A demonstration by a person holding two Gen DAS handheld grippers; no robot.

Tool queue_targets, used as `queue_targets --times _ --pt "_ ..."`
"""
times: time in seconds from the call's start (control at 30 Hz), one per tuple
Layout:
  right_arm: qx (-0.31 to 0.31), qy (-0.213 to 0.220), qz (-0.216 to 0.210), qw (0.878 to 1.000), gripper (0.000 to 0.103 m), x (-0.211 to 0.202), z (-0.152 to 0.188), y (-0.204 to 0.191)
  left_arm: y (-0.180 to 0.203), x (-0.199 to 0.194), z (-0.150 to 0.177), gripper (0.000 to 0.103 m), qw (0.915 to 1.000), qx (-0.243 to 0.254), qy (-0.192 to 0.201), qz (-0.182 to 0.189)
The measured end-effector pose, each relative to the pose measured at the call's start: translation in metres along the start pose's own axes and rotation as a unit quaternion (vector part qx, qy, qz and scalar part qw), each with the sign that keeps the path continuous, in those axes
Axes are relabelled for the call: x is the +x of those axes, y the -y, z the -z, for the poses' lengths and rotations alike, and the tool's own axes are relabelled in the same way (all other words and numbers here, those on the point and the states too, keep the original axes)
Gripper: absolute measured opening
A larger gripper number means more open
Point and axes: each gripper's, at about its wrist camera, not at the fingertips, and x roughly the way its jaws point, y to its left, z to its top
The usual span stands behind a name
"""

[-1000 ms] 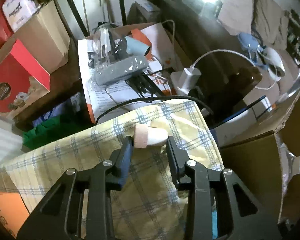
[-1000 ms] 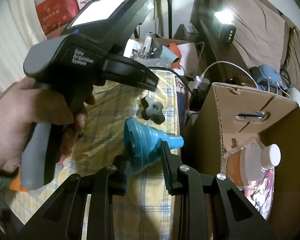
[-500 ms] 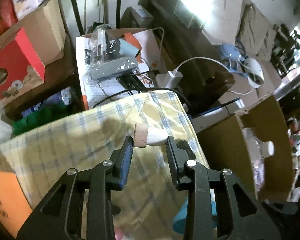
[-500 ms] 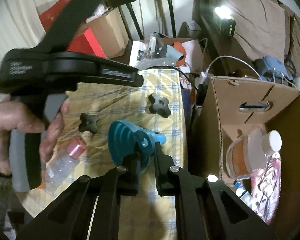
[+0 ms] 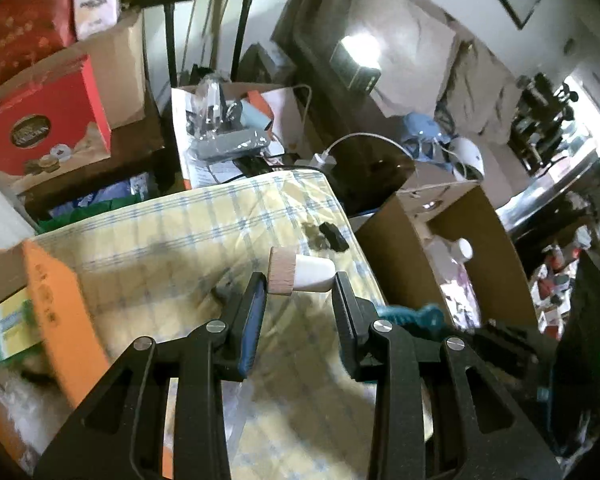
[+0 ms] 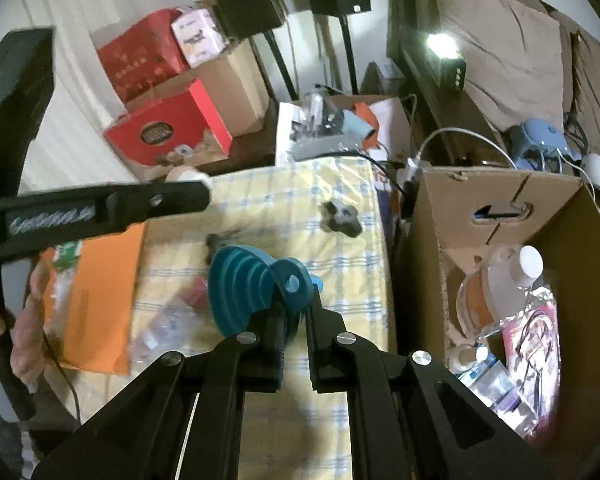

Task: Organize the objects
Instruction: 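Carry the funnel with the right gripper while the left gripper carries the stopper over the box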

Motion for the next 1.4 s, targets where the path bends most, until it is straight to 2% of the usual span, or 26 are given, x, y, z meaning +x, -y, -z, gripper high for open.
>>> queue_targets --times 0.2,0.47,0.77,1.03,1.17,1.4 --pt "-0.011 0.014 -0.015 1.0 0.007 -0.023 -0.003 -0.028 -0.022 -0.046 0.025 0.031 0.9998 -0.012 0.016 -0.006" --pt "-0.041 0.024 -0.05 0.998 0.007 -0.044 0.001 -0.08 -0.078 -0.106 0.071 0.031 0.9982 -0.038 0.039 -0.026" --pt "-0.08 0.022 -0.084 0.993 0.007 -0.039 0.004 -0.147 -0.148 -0.146 0.13 0.031 0.9942 -0.086 0.049 -0.043" --pt "-0.108 0.005 -0.116 0.987 0.007 -0.023 0.011 -0.202 -0.208 -0.166 0.171 0.031 0.9882 -0.123 0.043 -0.081" --pt "-0.126 -0.009 -0.135 0.983 0.007 -0.012 0.018 -0.231 -0.229 -0.165 0.189 0.031 0.9857 -0.128 0.032 -0.105" --pt "-0.162 -0.038 -0.15 0.975 0.007 0.016 0.037 -0.285 -0.262 -0.154 0.205 0.031 0.9812 -0.153 0.016 -0.116"
